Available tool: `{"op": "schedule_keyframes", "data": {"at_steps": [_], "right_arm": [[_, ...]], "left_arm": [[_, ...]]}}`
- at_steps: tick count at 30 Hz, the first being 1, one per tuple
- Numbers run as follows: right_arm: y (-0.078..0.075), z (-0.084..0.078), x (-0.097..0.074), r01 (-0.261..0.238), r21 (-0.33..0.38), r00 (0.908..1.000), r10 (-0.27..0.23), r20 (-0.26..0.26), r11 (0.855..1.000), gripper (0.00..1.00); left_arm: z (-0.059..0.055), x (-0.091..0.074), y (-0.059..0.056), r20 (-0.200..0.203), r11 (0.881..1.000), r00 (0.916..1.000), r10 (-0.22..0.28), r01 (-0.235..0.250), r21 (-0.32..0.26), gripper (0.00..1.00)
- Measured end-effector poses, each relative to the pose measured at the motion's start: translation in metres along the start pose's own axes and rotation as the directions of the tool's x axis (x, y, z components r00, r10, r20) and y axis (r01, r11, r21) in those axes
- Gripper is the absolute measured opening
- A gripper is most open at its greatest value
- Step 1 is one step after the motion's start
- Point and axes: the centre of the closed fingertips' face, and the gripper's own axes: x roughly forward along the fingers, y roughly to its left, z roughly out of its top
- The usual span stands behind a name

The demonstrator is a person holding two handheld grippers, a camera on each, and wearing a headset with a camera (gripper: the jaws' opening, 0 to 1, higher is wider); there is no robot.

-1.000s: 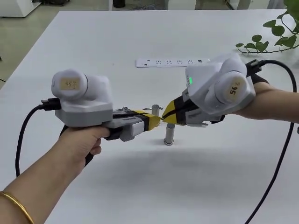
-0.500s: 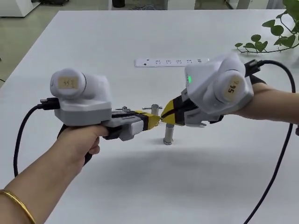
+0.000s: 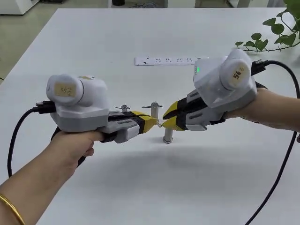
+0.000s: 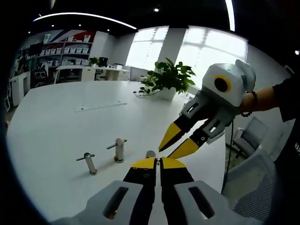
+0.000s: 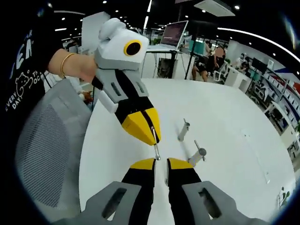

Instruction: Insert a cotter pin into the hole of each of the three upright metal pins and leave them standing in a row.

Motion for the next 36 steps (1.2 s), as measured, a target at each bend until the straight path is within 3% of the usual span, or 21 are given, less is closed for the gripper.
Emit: {"op": "schedule_keyframes", "data": {"at_steps": [4,7,9,16,19,25,28,30,36], "right_arm": [[0.007,-0.002,-0.001,-0.037,0.094,0.9989,0.034,0.032,0.995,0.07],[0.015,-0.001,-0.001,-0.088,0.196,0.9942,0.074,0.079,0.977,0.08],[0.019,-0.003,-0.001,-0.109,0.221,0.9915,0.090,0.093,0.969,0.08],[0.030,-0.005,-0.001,-0.200,0.351,0.9730,0.143,0.181,0.915,0.09],[0.034,-0.003,-0.002,-0.239,0.380,0.9617,0.165,0.219,0.893,0.10],[0.042,0.003,-0.005,-0.303,0.384,0.9397,0.207,0.273,0.872,0.10],[0.049,0.009,-0.008,-0.348,0.387,0.9221,0.237,0.306,0.854,0.10],[0.052,0.011,-0.009,-0.371,0.380,0.9120,0.255,0.321,0.848,0.09],[0.060,0.015,-0.010,-0.408,0.367,0.8956,0.287,0.340,0.836,0.07]], "left_arm": [[-0.004,-0.003,0.000,0.000,1.000,0.9999,-0.015,0.015,0.021,0.00],[-0.008,-0.006,-0.001,-0.007,0.999,0.9995,-0.030,0.030,0.034,0.00],[-0.010,-0.007,-0.001,-0.004,0.998,0.9993,-0.037,0.038,0.042,0.00],[-0.013,-0.013,-0.009,0.025,0.994,0.9945,-0.102,0.100,0.052,0.00],[-0.013,-0.015,-0.014,0.034,0.989,0.9904,-0.134,0.132,0.061,0.00],[-0.010,-0.020,-0.026,0.061,0.979,0.9777,-0.201,0.198,0.059,0.00],[-0.010,-0.022,-0.029,0.069,0.975,0.9732,-0.219,0.215,0.062,0.00],[-0.008,-0.023,-0.033,0.084,0.970,0.9670,-0.241,0.237,0.054,0.00],[-0.005,-0.028,-0.042,0.119,0.958,0.9510,-0.286,0.284,0.033,0.00]]}}
